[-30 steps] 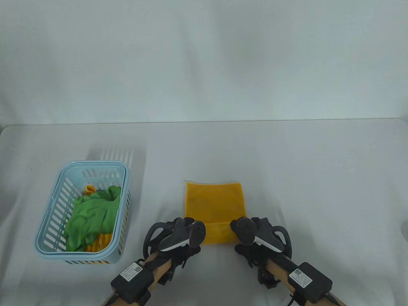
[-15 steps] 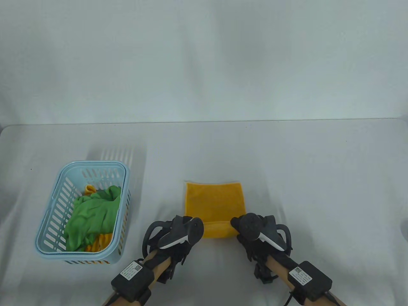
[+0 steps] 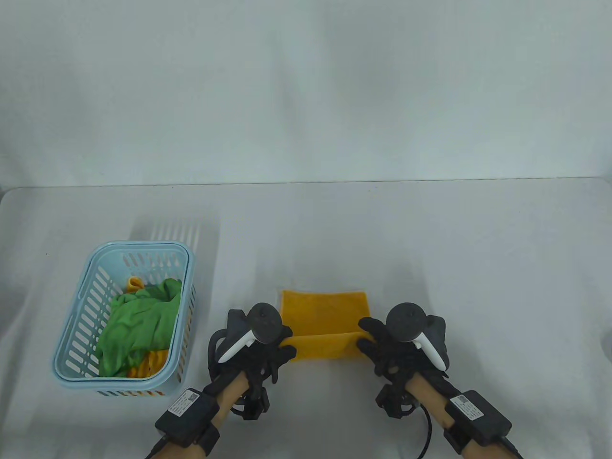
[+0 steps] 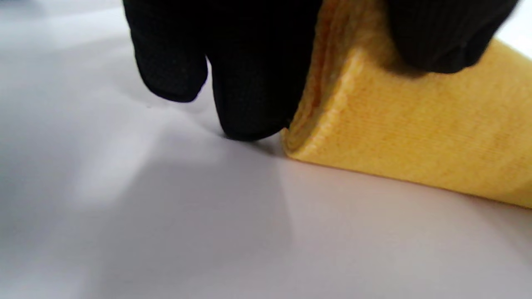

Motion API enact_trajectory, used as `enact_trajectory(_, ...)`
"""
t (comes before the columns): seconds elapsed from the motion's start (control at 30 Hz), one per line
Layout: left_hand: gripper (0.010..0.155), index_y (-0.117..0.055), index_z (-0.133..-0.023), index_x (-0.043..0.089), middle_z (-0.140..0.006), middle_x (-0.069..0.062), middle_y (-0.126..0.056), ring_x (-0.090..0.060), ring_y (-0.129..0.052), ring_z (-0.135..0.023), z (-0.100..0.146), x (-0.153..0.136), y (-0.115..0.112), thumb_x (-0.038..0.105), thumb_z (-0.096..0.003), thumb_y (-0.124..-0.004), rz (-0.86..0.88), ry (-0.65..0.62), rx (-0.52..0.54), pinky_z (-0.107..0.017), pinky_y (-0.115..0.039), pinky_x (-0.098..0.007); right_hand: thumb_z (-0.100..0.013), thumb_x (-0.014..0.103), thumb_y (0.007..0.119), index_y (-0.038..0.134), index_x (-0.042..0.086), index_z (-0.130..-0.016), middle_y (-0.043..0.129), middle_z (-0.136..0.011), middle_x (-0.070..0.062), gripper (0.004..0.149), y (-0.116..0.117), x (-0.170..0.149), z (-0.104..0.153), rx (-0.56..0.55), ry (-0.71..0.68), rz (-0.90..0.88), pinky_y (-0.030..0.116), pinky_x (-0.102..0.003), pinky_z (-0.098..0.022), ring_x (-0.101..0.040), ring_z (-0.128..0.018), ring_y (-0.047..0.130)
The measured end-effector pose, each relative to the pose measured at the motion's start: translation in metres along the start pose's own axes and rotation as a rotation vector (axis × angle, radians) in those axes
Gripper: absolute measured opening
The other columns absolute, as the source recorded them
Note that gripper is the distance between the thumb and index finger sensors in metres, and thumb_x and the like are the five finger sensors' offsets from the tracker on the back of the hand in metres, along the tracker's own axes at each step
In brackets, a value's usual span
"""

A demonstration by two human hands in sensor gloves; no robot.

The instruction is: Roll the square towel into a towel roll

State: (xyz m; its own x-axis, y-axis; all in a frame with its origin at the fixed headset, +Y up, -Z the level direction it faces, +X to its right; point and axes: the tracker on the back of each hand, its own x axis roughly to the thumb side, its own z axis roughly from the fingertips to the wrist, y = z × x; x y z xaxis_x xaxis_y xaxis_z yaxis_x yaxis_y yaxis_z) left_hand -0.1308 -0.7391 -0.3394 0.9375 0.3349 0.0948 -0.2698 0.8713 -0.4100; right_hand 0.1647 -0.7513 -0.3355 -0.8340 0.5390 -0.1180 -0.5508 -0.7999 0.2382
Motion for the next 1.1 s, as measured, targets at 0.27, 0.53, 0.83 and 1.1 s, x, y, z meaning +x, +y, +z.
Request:
enact_trajectory(0.27,0.065,-0.077,-0.092,0.026,-0.066,0.010,-0.101,-0.015,-0.106,-0.052,-0.004,-0.002,-0.007,0.055,-0.0342,-0.078,0.000,0.044,-0.042,-0.058,-0.082,-0.045,-0.029,0.057,0.078,0.075,0.029,-0.085,0.100,-0.052,0.004,0.062,0.003,0.000,0.000,-0.003,0.078,0.107,0.076,-0.050,-0.052,-0.023,-0.051,0.096)
enact_trajectory(0.53,0.069,-0.068,-0.098,0.029,-0.074,0.011,-0.093,-0.015,-0.100,-0.057,-0.004,-0.006,-0.008,0.058,-0.0351,-0.073,-0.068,0.135,0.084,-0.062,-0.078,-0.046,-0.030,0.055,0.078,0.076,0.030,-0.084,0.098,-0.052,0.003,0.060,0.006,0.000,-0.001,-0.083,0.129,0.192,0.074,-0.051,-0.052,-0.024,-0.049,0.094)
enact_trajectory(0.83,0.071,-0.067,-0.099,0.032,-0.091,0.007,-0.088,-0.019,-0.097,-0.075,0.004,-0.006,0.004,0.059,-0.0342,-0.074,-0.100,0.101,0.153,-0.065,-0.075,-0.049,-0.032,0.051,0.079,0.071,0.031,-0.088,0.095,-0.068,0.003,0.060,-0.008,0.002,0.008,-0.121,0.121,0.167,0.071,-0.053,-0.057,-0.027,-0.064,0.091)
enact_trajectory(1.1,0.070,-0.062,-0.100,0.038,-0.103,0.006,-0.069,-0.021,-0.081,-0.091,0.020,0.028,0.002,0.056,-0.0335,-0.077,-0.249,-0.168,0.119,-0.071,-0.068,-0.050,-0.032,0.051,0.078,0.059,0.035,-0.093,0.075,-0.093,0.003,0.066,-0.010,0.027,0.033,-0.078,-0.127,0.187,0.061,-0.056,-0.066,-0.030,-0.089,0.073)
